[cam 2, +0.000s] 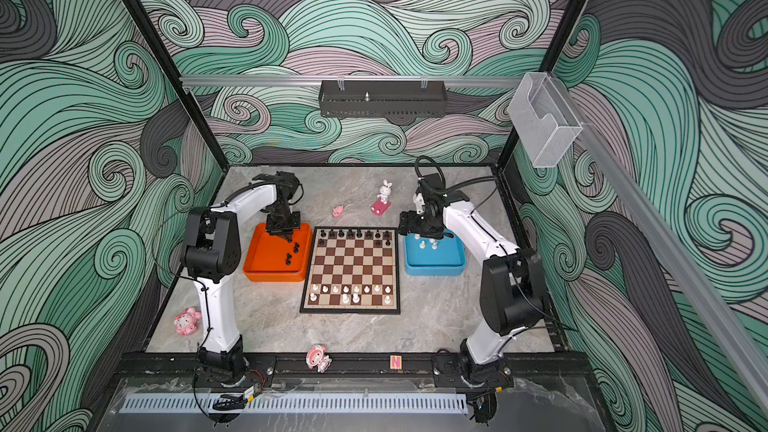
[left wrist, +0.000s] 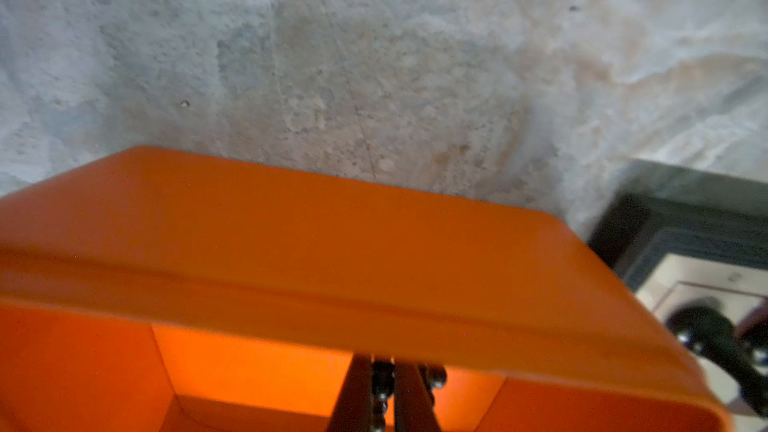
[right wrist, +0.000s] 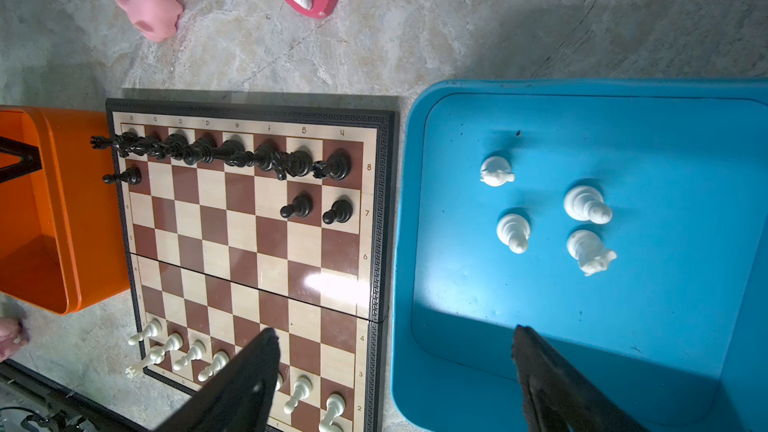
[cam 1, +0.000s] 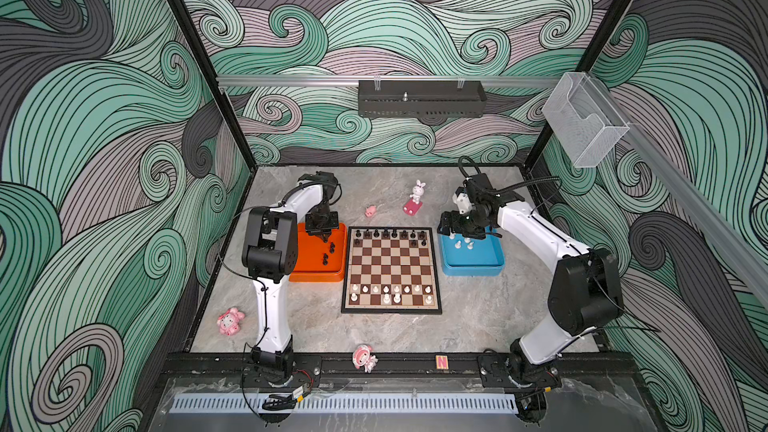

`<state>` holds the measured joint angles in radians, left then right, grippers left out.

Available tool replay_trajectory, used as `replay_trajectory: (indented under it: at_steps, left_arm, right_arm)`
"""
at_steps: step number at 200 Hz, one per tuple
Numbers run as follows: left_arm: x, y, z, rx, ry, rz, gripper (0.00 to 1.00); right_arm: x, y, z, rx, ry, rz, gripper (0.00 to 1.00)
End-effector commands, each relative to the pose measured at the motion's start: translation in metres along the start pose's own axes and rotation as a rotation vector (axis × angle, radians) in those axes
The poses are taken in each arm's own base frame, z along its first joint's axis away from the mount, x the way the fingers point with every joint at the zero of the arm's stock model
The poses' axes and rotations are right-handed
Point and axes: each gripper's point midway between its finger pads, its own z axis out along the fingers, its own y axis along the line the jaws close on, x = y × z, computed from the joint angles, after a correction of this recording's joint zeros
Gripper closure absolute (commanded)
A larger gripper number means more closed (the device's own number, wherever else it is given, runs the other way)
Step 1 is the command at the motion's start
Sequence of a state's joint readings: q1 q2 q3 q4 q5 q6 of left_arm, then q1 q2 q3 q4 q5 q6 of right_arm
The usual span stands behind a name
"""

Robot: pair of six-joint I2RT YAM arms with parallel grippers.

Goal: Set up the chess pieces on the board
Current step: 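Lower the left gripper into the orange tray and grasp another black pawn, then lift the black pawn and carry it over the chessboard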

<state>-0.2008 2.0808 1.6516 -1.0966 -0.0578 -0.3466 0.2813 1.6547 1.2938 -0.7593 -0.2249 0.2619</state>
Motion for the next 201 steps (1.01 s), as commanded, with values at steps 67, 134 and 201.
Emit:
replay_trajectory:
  at_steps: [67,134,201]
  left_arm:
    - [0.022,-0.085,-0.078,0.081,-0.110,0.209,0.89]
    - [0.024,-0.121,-0.058,0.080,-0.104,0.257,0.88]
    - [0.026,-0.132,-0.036,0.084,-0.081,0.249,0.88]
  right_arm:
    - [-0.001,-0.004,-0.015,0.001,-0.038,0.002,0.12]
    - [0.003,-0.012,-0.021,0.010,-0.047,0.014,0.12]
    - [0.005,-0.017,-0.022,0.009,-0.047,0.024,0.12]
